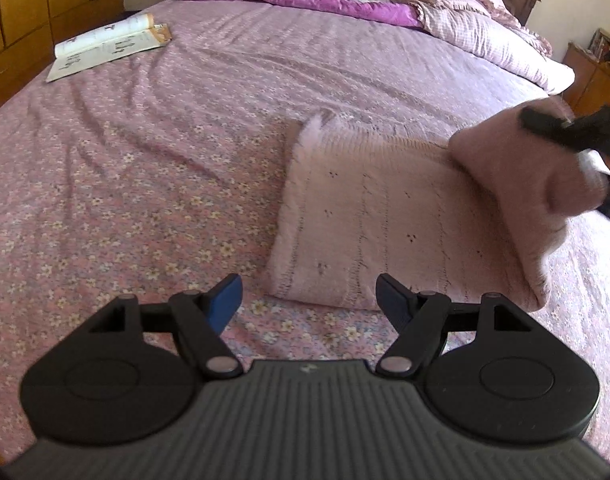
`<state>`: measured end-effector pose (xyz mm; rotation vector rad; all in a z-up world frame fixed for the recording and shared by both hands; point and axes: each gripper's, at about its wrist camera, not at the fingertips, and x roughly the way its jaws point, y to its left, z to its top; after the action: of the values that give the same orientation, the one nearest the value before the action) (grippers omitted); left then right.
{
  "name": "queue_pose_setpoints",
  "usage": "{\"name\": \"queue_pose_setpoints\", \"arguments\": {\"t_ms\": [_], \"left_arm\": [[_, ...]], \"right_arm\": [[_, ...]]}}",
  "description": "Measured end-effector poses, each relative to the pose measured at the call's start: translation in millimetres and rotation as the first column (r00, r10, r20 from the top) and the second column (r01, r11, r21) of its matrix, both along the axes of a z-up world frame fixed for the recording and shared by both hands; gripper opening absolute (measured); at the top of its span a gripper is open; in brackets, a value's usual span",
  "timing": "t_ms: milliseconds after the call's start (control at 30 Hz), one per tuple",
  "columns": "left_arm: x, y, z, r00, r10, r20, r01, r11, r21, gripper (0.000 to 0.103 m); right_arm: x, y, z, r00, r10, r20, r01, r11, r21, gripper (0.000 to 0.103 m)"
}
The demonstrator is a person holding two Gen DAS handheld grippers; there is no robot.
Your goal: Fold small clothes
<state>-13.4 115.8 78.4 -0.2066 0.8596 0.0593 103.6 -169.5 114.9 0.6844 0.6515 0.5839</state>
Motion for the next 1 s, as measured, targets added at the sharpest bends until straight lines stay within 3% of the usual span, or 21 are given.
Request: {"name": "queue_pose_setpoints", "arguments": {"t_ms": [267, 400, 500, 700, 900, 1000], "left_arm": [[2.4, 3.6, 1.6, 1.000, -0.012, 0.015, 0.011, 1.000, 0.005, 0.075], [7.3, -1.0, 3.9, 0.999, -0.035, 0.029, 0.035, 0.999, -0.001, 0.075], [13.3, -6.6, 5.9, 0.997, -0.058, 0.041, 0.059, 0.998, -0.012, 0.075], [28.0, -24.6, 13.5, 0.988, -0.123, 0.095, 0.126, 0.992, -0.030, 0.075], [46.0, -56.6, 21.9, 0.964, -0.222, 0.147, 0.221, 0.975, 0.018, 0.075], [60.4, -76.3, 19.2, 0.954, -0.265, 0.139, 0.257, 0.964, 0.072, 0.075]], "right_arm": [[15.6, 62.1, -40.9, 0.995, 0.060, -0.080, -0.069, 0.992, -0.110, 0.029], [15.8, 72.5, -49.3, 0.992, 0.061, -0.109, -0.071, 0.994, -0.089, 0.046], [13.7, 65.8, -45.0, 0.991, 0.088, -0.101, -0.092, 0.995, -0.029, 0.057], [-9.1, 33.4, -27.4, 0.997, 0.066, -0.045, -0.068, 0.997, -0.034, 0.063], [-39.2, -8.7, -22.5, 0.999, -0.042, 0.009, 0.042, 0.992, -0.119, 0.067], [-44.0, -28.7, -30.3, 0.994, -0.104, -0.023, 0.101, 0.990, -0.103, 0.072]]}}
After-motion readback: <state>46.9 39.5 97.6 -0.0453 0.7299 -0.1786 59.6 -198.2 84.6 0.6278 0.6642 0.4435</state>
